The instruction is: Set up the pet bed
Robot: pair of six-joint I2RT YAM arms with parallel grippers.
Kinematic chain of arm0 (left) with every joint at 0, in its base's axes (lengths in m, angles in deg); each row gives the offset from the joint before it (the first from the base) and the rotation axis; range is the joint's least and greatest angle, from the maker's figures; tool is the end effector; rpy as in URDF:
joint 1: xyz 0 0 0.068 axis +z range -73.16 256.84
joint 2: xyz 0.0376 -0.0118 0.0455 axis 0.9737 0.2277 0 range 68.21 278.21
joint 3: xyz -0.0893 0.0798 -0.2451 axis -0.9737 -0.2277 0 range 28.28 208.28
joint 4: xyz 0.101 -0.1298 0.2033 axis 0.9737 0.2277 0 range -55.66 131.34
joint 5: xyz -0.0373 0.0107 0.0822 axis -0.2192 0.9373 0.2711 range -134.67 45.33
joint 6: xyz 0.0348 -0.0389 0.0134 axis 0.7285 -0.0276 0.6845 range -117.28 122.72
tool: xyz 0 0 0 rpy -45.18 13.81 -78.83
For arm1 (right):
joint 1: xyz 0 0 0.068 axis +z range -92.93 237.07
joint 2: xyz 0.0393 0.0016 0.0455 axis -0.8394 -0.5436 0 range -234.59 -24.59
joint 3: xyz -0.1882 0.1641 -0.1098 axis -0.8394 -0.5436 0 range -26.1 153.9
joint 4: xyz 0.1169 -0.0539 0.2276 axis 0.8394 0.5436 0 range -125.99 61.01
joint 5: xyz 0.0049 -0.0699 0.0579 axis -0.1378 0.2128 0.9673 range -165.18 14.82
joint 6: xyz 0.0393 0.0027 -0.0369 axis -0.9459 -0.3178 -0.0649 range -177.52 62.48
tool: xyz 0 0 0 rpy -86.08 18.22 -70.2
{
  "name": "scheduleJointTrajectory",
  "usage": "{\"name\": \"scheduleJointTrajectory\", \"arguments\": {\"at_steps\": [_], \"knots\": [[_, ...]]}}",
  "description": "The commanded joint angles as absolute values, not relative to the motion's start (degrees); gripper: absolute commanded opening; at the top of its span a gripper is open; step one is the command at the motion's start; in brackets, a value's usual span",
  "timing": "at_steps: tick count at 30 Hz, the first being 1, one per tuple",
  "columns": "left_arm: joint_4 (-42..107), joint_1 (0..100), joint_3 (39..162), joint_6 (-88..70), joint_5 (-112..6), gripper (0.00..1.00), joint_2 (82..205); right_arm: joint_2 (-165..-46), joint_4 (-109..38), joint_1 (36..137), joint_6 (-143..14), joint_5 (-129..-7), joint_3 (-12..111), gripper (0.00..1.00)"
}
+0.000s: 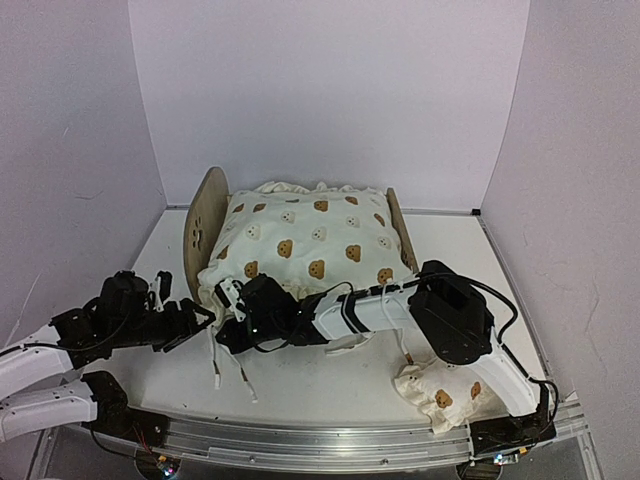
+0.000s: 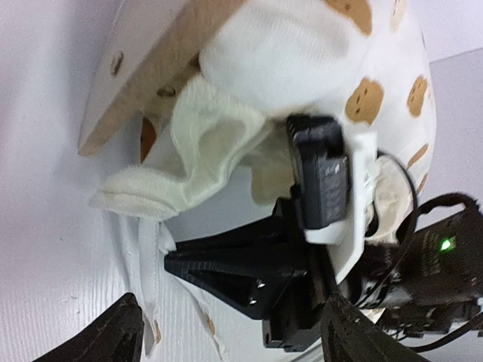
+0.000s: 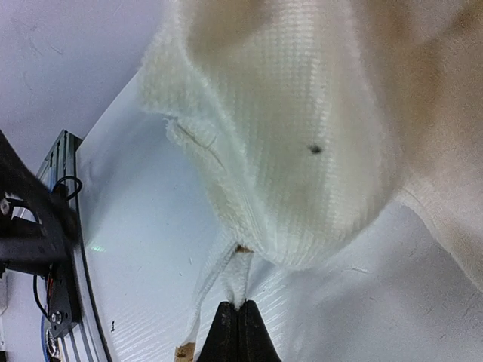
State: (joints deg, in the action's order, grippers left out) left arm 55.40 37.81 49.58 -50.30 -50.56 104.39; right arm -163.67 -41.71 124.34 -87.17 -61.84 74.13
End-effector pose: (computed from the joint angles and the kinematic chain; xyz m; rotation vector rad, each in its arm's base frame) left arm 0.1126 -0.0959 0.2003 -0.2281 2.3724 -0.9599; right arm 0.2007 0.5003 0.1199 -0.9153 2.2173 1.1557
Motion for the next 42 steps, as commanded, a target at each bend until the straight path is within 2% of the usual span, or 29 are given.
{"name": "scheduleJointTrajectory", "arguments": {"at_steps": [1, 5, 10, 13, 18, 21, 23, 28, 30, 31, 37, 42], "knots": [[60.5, 37.9, 56.3, -49.2, -37.4, 0.84, 102.9, -159.4, -42.9, 124.3, -85.9, -60.5, 74.5, 0.00], [61.0, 41.0, 61.1, -42.8, -34.7, 0.86, 109.0, -159.1, -44.0, 124.3, -86.3, -60.2, 74.2, 0.00], [56.4, 47.4, 59.5, -38.9, -42.9, 0.88, 114.7, -158.7, -45.3, 124.3, -86.9, -59.9, 73.6, 0.00], [51.0, 50.2, 55.8, -39.7, -48.9, 0.79, 114.2, -158.4, -46.6, 124.4, -87.5, -59.7, 73.1, 0.00], [37.6, 51.2, 49.1, -43.1, -58.6, 0.71, 115.9, -158.3, -47.2, 124.7, -87.8, -59.3, 72.6, 0.00], [35.2, 51.3, 48.5, -42.8, -59.0, 0.69, 118.9, -158.1, -47.4, 124.7, -87.8, -59.1, 72.6, 0.00], [34.6, 51.6, 48.6, -41.9, -59.0, 0.62, 119.6, -158.0, -47.5, 124.7, -87.7, -59.0, 72.6, 0.00], [38.1, 51.6, 52.8, -38.2, -56.8, 0.27, 118.3, -157.8, -47.7, 125.0, -87.7, -59.1, 72.2, 0.00], [39.7, 51.6, 54.3, -36.6, -56.2, 0.07, 117.9, -157.7, -48.0, 125.1, -87.8, -59.2, 71.9, 0.00], [40.0, 51.6, 55.1, -36.2, -56.8, 0.01, 117.9, -157.7, -48.2, 125.1, -87.9, -59.4, 71.7, 0.00], [38.0, 51.2, 61.6, -36.3, -66.9, 0.00, 124.0, -156.3, -49.7, 125.6, -88.8, -63.9, 69.4, 0.00], [37.6, 48.3, 64.8, -34.6, -68.2, 0.00, 130.5, -154.8, -53.3, 125.7, -90.3, -68.0, 66.4, 0.00]]}}
